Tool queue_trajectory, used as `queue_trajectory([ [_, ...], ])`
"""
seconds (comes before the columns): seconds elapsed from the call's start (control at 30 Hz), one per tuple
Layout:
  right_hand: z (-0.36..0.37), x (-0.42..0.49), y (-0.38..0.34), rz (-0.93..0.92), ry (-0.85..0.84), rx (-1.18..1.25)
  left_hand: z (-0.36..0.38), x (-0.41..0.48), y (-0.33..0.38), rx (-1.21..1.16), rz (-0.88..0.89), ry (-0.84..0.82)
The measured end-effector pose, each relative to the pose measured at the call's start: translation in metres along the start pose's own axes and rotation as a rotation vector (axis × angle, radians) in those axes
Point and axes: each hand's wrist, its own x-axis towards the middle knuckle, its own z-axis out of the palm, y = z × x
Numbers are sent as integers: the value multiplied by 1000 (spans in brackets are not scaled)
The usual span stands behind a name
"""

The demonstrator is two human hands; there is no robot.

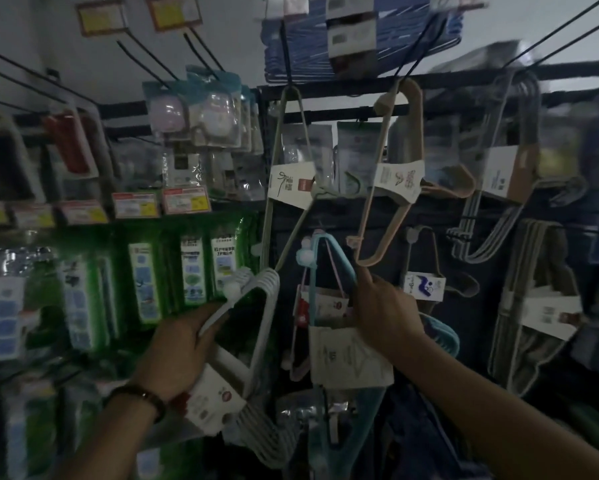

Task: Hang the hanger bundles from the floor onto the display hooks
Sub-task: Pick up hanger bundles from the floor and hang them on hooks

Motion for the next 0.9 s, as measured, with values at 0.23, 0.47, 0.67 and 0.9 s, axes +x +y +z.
queue_trajectory([
  [0.23,54,53,-14,91,-126,72,16,13,15,-52,-26,-103],
  [0.47,70,88,-3,70,-308,51,50,22,33,-183,-14,26],
  [0.67,9,62,17,-238,-19,199,89,34,51,-139,47,103],
  [0.9,-20,-6,4,-435,-238,400,127,54,70,-93,106,242],
])
